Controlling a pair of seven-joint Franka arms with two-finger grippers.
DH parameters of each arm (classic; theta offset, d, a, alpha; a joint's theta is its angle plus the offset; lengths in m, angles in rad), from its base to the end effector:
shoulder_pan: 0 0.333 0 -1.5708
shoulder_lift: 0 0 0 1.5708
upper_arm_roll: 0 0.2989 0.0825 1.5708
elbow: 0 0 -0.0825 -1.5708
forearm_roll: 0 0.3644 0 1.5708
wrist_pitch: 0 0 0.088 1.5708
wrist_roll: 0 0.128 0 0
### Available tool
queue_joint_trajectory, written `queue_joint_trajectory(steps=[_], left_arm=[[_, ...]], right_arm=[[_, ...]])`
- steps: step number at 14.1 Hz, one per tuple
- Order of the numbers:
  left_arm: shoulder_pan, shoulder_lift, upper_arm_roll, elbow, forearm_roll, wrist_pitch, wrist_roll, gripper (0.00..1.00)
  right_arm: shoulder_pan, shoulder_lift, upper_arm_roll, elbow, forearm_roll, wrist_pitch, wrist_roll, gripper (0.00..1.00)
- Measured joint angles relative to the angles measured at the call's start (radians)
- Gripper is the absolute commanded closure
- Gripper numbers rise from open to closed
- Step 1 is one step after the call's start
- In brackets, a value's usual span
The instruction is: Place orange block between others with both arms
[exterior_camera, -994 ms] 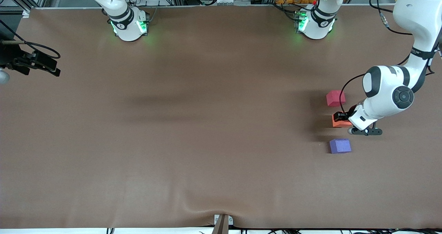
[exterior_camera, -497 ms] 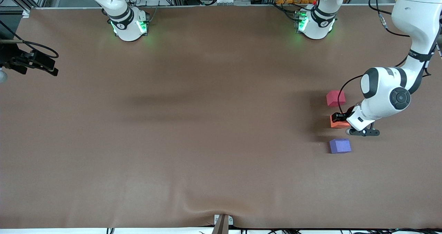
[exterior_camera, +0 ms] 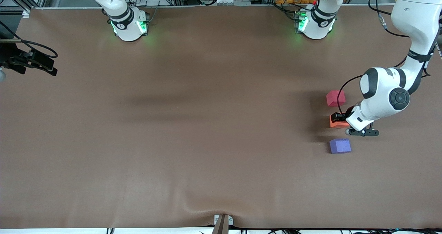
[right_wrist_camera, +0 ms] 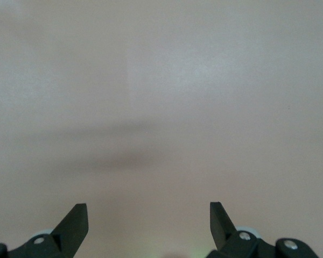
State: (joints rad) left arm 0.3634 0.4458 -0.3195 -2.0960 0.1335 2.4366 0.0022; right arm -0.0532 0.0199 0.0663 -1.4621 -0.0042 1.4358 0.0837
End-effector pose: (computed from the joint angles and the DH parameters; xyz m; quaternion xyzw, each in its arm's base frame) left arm 0.5541 0.0230 0.1885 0.9987 -0.0199 -0.0379 0.0282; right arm 0.5260 0.0059 0.6128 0.9991 -0.0355 -0.0230 0.0025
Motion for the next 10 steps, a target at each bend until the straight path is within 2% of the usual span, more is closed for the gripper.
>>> queue_joint_trajectory(steps=[10], left_arm=[[-0.005, 0.010, 0.000, 0.002, 0.000, 0.002, 0.000, 1.00]], right_arm=[[-0.001, 0.000, 0.000, 0.000, -0.013, 0.001, 0.000, 0.00]])
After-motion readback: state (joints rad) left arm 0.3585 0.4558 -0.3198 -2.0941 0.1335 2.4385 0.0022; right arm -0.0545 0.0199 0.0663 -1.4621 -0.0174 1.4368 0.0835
